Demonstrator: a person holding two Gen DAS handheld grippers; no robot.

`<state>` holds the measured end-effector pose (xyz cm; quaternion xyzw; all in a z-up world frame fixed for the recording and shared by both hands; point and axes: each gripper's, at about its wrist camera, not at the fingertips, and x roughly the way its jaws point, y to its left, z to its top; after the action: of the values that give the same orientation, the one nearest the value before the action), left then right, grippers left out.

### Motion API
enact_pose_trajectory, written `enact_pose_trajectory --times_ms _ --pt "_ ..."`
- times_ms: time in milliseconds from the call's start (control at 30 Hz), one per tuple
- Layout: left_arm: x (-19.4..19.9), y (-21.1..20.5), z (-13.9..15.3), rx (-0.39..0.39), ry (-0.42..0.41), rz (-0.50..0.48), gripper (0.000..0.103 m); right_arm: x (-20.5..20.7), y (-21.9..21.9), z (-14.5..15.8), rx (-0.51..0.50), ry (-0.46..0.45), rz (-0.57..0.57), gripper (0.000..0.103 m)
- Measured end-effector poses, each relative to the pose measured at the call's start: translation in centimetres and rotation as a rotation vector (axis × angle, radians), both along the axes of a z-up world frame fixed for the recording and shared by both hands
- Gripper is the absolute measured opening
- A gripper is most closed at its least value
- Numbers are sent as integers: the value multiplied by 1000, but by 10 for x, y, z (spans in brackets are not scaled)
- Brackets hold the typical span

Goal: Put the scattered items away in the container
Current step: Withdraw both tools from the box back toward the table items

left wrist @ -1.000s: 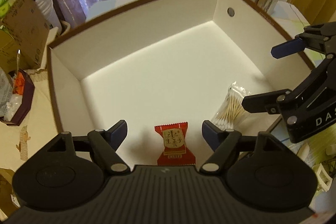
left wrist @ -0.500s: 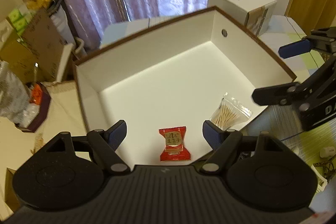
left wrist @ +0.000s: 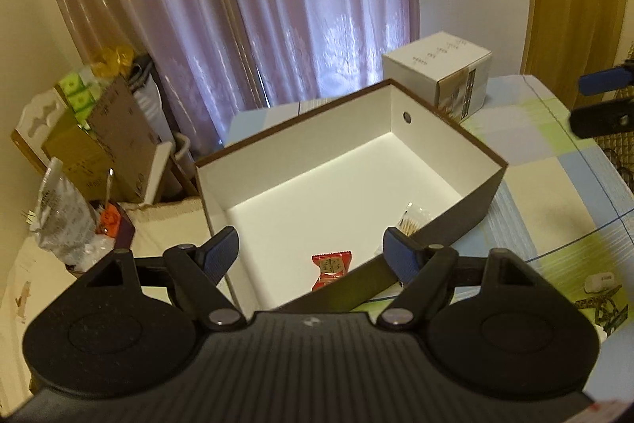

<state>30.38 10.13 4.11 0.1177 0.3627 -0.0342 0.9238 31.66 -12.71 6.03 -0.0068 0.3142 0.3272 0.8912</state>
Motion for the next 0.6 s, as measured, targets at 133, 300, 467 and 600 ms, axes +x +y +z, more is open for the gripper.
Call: enact_pose_trajectory --times_ms 133,300,467,600 --pt "-24 -5 8 0 -33 -10 79 -27 -27 8 25 -28 -42 101" --pt "-49 -10 14 -7 -62 -19 79 -61 -54 11 3 -88 -102 101" --pt "-66 -13 8 -31 -59 -11 79 -91 -79 -1 -7 -105 -185 101" --pt "-79 -16 -2 -44 -46 -23 79 -114 -98 -22 -14 -72 -259 101"
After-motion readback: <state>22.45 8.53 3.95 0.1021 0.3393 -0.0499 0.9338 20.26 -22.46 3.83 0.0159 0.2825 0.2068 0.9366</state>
